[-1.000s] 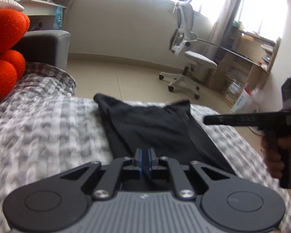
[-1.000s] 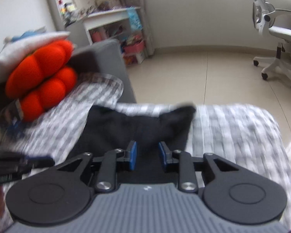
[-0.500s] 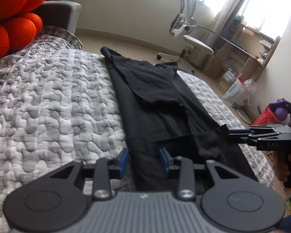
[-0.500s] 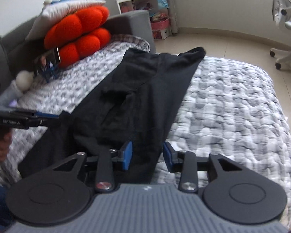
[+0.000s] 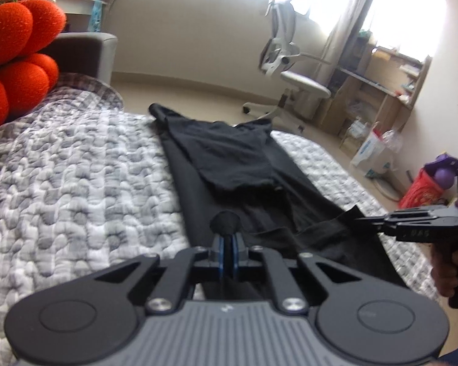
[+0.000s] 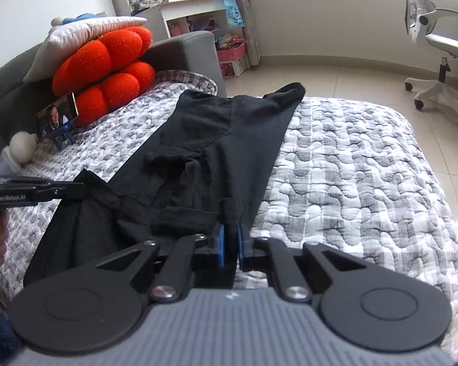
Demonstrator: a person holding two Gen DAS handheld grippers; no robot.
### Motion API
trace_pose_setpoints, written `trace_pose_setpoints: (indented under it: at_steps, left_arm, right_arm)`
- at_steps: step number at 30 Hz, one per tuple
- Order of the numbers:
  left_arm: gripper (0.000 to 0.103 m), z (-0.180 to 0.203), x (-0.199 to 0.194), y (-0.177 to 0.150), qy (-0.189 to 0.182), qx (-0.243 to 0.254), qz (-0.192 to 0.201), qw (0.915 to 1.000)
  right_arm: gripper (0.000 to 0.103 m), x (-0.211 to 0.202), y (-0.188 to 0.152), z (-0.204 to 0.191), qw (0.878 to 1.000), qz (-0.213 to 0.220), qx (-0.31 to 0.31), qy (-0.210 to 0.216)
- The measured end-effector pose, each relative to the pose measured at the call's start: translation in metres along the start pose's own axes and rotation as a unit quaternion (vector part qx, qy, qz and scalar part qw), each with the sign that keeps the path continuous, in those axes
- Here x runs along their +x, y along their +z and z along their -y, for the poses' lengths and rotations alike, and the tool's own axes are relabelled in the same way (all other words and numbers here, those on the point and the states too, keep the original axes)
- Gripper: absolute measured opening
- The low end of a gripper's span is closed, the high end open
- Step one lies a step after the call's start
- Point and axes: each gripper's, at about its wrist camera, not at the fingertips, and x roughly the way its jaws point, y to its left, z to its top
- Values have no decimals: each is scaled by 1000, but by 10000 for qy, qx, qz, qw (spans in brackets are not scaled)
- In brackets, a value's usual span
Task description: Fold clothes
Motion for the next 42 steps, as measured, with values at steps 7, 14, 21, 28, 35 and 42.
trace_pose_setpoints:
  at_steps: [7,14,21,28,35,42]
  left_arm:
    - [5,-12,8,-4,-223,-224,-89,9995]
    - [6,-16,13,-8,-351,-220,-150,9990]
    - [6,-15,-3,-6,-468,-177,118,9987]
    - [6,-31,17,-10,-567,-623,-160,9963]
    - [13,-32,25,-10,-588,-414,-237,9971]
    - [6,-24,3,5,-786,-309,120,9964]
  right_arm:
    - [13,1,-5,-7,9992,31,-403,-56]
    - [13,-4,-8,-13,9973,265,-685,-67]
    - [10,-12,-10,-17,9959,506,-743,55]
    - [10,10,-8,2,9992,250,-56,294]
    - [2,22,-9,22,9943,129,804,687]
    - [4,-4,5,14,9913,618,786,857]
